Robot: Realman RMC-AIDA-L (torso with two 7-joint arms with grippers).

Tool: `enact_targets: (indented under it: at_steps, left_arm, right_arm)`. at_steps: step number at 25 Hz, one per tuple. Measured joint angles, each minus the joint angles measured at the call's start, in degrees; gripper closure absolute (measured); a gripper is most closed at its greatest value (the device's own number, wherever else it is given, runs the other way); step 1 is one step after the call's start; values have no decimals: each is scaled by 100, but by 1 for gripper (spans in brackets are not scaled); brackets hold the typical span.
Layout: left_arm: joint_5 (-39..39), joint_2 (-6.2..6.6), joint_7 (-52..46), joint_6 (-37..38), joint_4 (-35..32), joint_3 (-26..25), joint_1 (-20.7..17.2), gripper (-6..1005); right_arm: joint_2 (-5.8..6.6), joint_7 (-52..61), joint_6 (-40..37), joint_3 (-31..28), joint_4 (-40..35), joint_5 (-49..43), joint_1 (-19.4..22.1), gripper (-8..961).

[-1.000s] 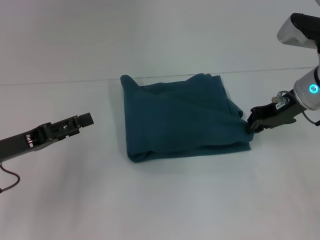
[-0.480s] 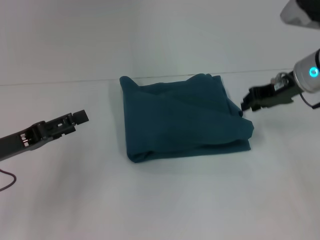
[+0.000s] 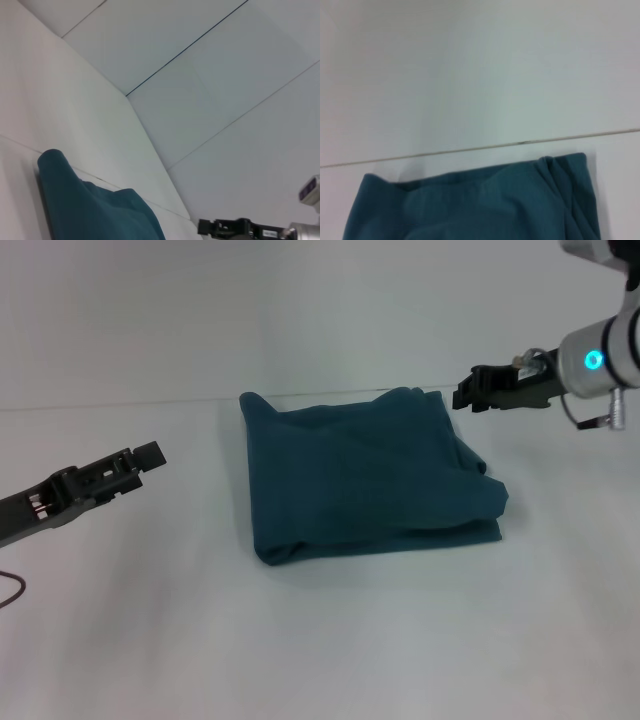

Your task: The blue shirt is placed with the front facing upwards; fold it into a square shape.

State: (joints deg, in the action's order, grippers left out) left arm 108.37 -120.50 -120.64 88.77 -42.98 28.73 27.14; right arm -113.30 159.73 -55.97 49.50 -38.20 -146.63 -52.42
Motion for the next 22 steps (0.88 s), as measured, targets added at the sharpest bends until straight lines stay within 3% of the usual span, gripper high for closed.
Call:
enact_targets:
  at_steps: [12, 22]
  left_arm:
    - [-54, -26, -3, -58, 0, 1, 18, 67]
    - [-62, -35, -3, -69, 0, 1, -4, 66]
  right_arm:
    - [-209, -23, 1560, 289, 1134, -227, -467, 677]
    - [-166, 8, 1620, 261, 1157, -306, -502, 678]
